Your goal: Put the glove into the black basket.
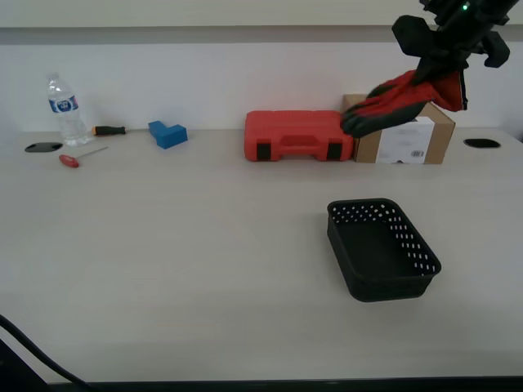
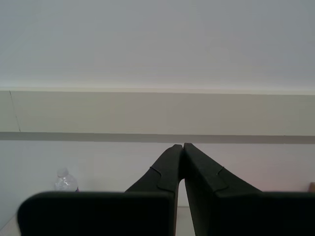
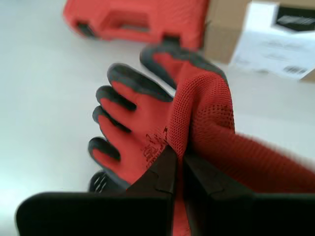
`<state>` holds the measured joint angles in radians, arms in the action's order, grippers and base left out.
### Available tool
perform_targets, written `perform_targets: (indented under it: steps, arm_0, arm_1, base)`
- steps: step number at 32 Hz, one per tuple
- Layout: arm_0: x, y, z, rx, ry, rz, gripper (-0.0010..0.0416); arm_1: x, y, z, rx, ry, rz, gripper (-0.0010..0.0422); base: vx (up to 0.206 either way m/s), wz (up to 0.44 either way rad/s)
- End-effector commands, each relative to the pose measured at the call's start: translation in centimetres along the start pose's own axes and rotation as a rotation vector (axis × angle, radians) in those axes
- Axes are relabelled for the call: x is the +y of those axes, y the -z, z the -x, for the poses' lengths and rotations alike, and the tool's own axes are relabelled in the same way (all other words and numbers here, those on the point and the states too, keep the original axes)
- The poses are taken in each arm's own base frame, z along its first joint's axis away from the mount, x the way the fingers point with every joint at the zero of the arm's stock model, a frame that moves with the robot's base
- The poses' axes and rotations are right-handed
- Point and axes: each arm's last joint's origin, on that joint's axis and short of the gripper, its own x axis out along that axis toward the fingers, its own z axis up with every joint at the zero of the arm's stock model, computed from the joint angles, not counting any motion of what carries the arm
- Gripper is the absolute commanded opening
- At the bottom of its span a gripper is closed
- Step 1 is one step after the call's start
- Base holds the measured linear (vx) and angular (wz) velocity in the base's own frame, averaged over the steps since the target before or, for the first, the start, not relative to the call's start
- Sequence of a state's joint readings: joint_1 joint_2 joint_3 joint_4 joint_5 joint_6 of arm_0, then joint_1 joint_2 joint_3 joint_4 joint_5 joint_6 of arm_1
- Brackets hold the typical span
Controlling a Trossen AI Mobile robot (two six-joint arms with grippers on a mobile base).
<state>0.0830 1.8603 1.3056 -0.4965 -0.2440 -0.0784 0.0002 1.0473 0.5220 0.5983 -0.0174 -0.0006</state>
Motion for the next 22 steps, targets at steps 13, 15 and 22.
perform_targets:
  steps: [13, 15, 22]
  arm_0:
    - [8.3, 10.3, -2.9, 0.354, -0.206, 0.061, -0.0001]
    - [8.3, 11.0, -3.2, 0.359, -0.208, 0.065, -0.0001]
    - [7.7, 11.3, -3.9, 0.295, -0.067, 0.124, -0.0001]
  arm_1:
    - [0.0, -0.1, 0.0, -0.003, 0.000, -0.001, 0.0000]
    - [0.0, -0.1, 0.0, -0.003, -0.001, -0.001, 0.0000]
    - [0.0, -0.1, 0.0, -0.003, -0.001, -0.001, 0.0000]
  base:
    - [0.000, 0.000]
    - [0.000, 0.000]
    - [0.000, 0.000]
